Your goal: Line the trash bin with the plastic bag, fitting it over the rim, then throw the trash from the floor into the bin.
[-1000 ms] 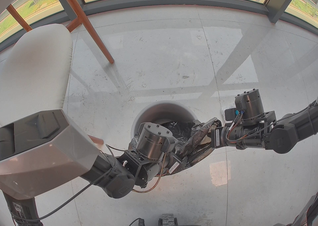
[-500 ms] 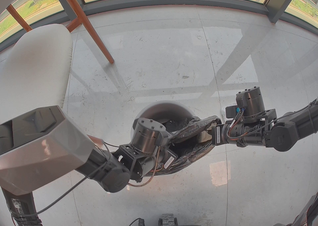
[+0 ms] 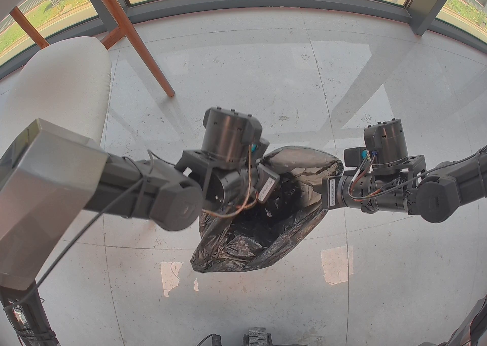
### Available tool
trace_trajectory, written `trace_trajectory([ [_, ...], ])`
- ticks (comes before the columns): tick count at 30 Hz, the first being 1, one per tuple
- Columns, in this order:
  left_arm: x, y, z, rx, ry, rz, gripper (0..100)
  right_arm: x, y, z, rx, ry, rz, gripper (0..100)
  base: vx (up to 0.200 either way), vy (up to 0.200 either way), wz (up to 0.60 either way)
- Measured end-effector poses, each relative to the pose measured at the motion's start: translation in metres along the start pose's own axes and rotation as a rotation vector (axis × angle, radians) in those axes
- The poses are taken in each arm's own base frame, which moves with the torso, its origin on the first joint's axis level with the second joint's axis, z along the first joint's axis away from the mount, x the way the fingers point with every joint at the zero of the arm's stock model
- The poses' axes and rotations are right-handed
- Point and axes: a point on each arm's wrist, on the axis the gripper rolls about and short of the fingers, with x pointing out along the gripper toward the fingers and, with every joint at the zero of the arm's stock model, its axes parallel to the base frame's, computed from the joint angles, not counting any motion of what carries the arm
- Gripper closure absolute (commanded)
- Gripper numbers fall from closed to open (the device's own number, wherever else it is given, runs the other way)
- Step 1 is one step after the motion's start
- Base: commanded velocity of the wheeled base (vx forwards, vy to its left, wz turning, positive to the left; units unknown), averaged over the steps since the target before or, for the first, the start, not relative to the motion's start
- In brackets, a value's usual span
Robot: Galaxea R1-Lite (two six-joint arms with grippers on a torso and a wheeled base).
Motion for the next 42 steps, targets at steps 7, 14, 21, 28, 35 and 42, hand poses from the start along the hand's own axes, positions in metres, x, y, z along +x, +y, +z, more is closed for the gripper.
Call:
trace_trajectory([
  [7,-0.002,0.035,0.026,0.014,-0.054,0.052,100,-0.002,0.003,0.014,0.001,-0.039,0.044,100,0.000,0.000,0.00],
  [14,0.000,0.051,0.030,0.007,-0.069,0.084,100,0.002,-0.011,0.017,-0.004,-0.040,0.018,100,0.000,0.000,0.00],
  [21,0.002,0.054,0.032,0.002,-0.078,0.093,100,0.009,-0.031,0.018,-0.021,-0.030,-0.026,100,0.000,0.000,0.00],
  [28,0.007,0.053,0.033,0.002,-0.082,0.093,100,0.015,-0.040,0.015,-0.025,-0.009,-0.021,0,0.000,0.000,0.00],
  [35,0.011,0.050,0.028,0.003,-0.067,0.088,100,0.016,-0.041,0.010,-0.020,-0.020,-0.018,0,0.000,0.000,0.00],
  [42,0.017,0.049,0.024,0.003,-0.056,0.088,100,0.015,-0.037,-0.012,-0.030,0.018,-0.005,0,0.000,0.000,0.00],
])
